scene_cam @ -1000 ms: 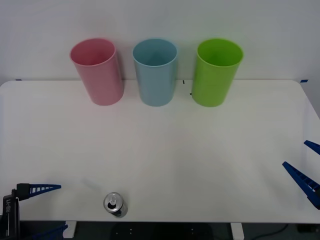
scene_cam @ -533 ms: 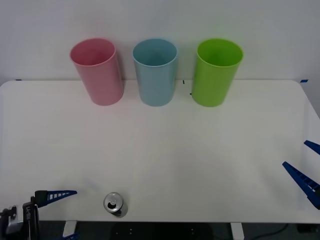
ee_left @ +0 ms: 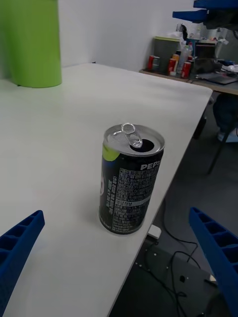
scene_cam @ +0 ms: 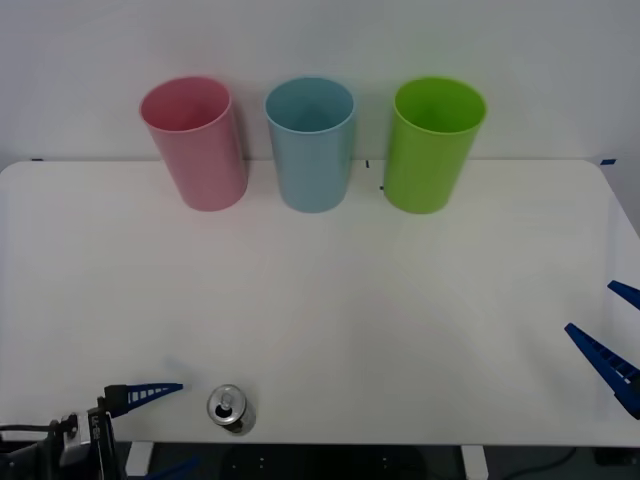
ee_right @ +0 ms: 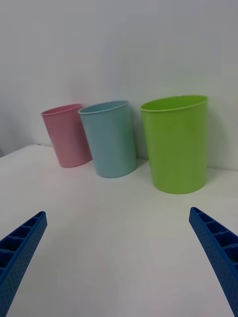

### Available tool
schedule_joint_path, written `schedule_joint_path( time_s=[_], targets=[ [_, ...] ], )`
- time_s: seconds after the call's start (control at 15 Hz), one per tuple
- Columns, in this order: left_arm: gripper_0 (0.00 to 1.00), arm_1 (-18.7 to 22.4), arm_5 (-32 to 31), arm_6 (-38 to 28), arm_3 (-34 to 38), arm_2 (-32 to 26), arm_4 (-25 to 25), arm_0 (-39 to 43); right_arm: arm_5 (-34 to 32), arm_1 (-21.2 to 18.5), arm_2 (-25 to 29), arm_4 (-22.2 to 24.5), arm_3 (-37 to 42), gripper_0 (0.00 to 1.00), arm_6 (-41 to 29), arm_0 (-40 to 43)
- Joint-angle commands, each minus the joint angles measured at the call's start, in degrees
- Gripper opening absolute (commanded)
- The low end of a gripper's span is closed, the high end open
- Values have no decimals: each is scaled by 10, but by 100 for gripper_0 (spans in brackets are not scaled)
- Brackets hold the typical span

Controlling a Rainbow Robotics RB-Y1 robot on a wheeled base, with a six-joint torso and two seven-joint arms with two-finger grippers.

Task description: Grasp the object on the table and drop it into the matching bin: aluminum can to the light blue bin, PET bottle to the pink bin.

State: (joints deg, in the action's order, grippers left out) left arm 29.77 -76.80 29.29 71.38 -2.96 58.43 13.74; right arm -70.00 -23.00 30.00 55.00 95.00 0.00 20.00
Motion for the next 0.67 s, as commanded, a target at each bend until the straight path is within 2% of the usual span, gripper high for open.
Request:
schedule_joint_path(
  time_s=[0.07, 0.67],
  targets=[
    [100, -12, 0, 9, -20, 8, -1, -13, 0, 0, 0, 0, 0, 100, 0, 0],
    [100, -73, 19, 26, -25, 9, 45, -34, 0, 0, 0, 0, 0, 100, 0, 0]
  ],
)
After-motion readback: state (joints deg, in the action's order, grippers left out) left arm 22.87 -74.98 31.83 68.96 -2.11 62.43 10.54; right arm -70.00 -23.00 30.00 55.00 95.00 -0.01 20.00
